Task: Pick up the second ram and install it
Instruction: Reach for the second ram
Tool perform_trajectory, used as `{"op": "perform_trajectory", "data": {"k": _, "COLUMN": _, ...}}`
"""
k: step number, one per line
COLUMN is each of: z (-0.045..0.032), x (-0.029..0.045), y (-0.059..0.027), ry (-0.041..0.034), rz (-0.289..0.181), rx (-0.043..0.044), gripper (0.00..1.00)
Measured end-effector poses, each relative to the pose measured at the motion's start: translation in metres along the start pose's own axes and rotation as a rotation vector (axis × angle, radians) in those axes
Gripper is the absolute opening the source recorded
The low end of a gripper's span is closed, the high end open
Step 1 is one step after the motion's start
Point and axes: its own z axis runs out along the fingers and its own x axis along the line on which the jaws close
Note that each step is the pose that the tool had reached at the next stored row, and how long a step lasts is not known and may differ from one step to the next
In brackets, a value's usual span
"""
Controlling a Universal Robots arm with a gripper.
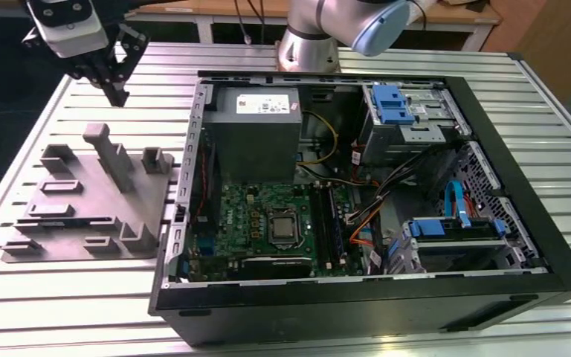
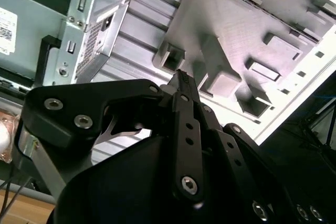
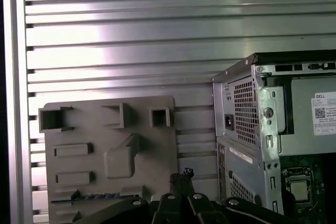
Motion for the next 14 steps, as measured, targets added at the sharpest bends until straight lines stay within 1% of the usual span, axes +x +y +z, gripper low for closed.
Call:
{"op": "perform_trajectory", "data": {"k": 6, "z": 0.0052, "x": 0.0099, "y": -0.0048, "ry": -0.0001, "rz": 0.000, "rx": -0.0001, "gripper": 0.10}}
{"op": "perform_trajectory", "data": {"k": 14, "z": 0.0092, "x": 0.0228, "y": -0.0115, "ry": -0.0001, "rz": 0.000, "rx": -0.0001, "gripper": 0.10}}
